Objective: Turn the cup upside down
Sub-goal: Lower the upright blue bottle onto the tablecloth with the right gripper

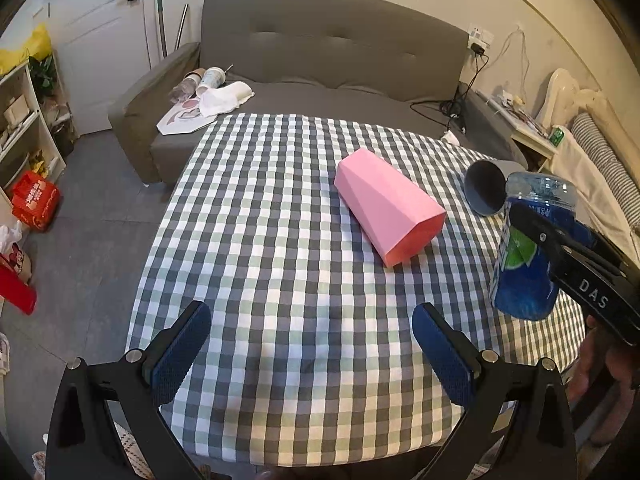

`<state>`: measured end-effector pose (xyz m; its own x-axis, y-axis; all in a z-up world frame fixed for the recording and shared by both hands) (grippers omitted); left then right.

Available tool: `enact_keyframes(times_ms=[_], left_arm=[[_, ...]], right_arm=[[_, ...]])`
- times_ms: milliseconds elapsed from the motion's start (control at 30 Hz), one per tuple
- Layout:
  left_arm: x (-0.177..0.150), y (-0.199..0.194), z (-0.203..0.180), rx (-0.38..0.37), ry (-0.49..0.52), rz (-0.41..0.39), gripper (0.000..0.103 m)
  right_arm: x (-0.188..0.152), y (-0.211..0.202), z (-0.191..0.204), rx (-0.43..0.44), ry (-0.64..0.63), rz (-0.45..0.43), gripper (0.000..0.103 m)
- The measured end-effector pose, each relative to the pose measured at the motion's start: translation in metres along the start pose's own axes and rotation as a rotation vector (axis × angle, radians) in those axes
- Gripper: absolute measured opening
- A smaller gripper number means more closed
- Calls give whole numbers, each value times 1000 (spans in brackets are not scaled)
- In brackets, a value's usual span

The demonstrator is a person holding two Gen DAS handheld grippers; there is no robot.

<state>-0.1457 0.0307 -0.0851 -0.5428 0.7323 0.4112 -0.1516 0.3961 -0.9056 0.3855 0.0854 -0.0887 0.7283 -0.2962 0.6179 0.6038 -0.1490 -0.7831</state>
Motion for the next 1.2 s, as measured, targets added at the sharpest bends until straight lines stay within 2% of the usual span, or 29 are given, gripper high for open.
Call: enact_keyframes(times_ms=[400,667,833,1200], left_arm=[[3,12,-8,9,32,22,103],[7,21,-9,11,41,45,103],[8,24,-13,11,54,53,103],[6,25,-18,7,78,57,103]], right_arm=[[15,17,13,-17,-75,-120,71],[3,33,11,-4,-91,-119,71],[-5,27,7,16,-97,-136,71],[-30,6,-1,41,-98,-101,71]])
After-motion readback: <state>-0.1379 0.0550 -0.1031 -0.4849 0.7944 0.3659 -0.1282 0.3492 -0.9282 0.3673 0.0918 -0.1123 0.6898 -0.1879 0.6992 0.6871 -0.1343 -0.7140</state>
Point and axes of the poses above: each gripper's, at about its wrist camera, not at the fingertips, and y roughly the way its jaws point, z to its left, x to its top, the point moved 2 cm from there along y, roughly the way its jaws point, and after that the axes turned 10 degrees about z, right-handed, at the moved point
